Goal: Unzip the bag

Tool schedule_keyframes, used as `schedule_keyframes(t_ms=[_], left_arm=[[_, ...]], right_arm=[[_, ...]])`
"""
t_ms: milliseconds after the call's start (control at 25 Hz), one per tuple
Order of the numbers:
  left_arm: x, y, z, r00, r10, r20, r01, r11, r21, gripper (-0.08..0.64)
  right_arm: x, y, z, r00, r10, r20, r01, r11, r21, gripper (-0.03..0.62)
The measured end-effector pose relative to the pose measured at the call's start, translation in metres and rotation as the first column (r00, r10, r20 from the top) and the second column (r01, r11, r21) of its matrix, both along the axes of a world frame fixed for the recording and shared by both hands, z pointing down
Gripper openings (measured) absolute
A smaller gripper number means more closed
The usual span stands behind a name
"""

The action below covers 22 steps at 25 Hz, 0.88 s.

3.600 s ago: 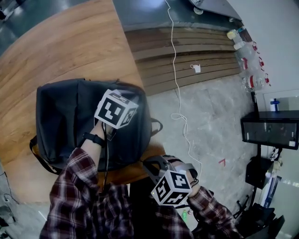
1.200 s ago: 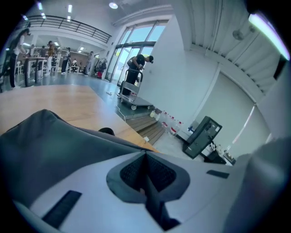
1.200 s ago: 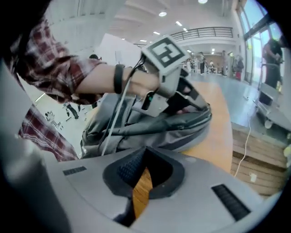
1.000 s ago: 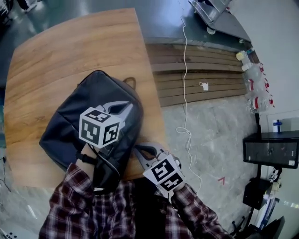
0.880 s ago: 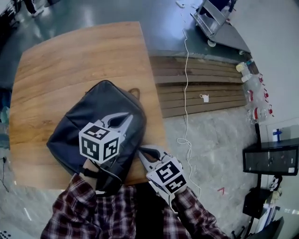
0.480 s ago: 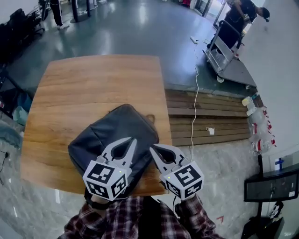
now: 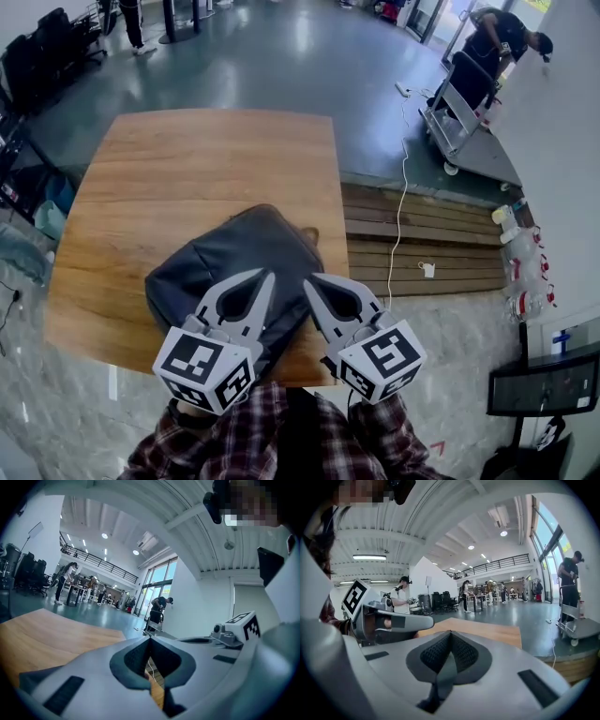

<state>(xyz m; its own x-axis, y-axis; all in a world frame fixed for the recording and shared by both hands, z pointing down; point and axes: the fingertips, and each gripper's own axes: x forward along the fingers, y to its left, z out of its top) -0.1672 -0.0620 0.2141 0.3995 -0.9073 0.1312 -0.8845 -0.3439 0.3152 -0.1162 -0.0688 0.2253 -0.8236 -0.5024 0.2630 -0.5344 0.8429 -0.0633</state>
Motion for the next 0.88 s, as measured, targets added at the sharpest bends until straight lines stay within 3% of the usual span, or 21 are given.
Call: schedule_keyframes(t_ms=[880], left_arm=[[0.026,-0.004,0.0,0.998,0.054,0.027,-0.055,0.998,0.011,0.008]], right_arm=[[0.004,0.003,-0.007,1.0,-0.011,0.023,0.011,1.0,0.017,0.008]])
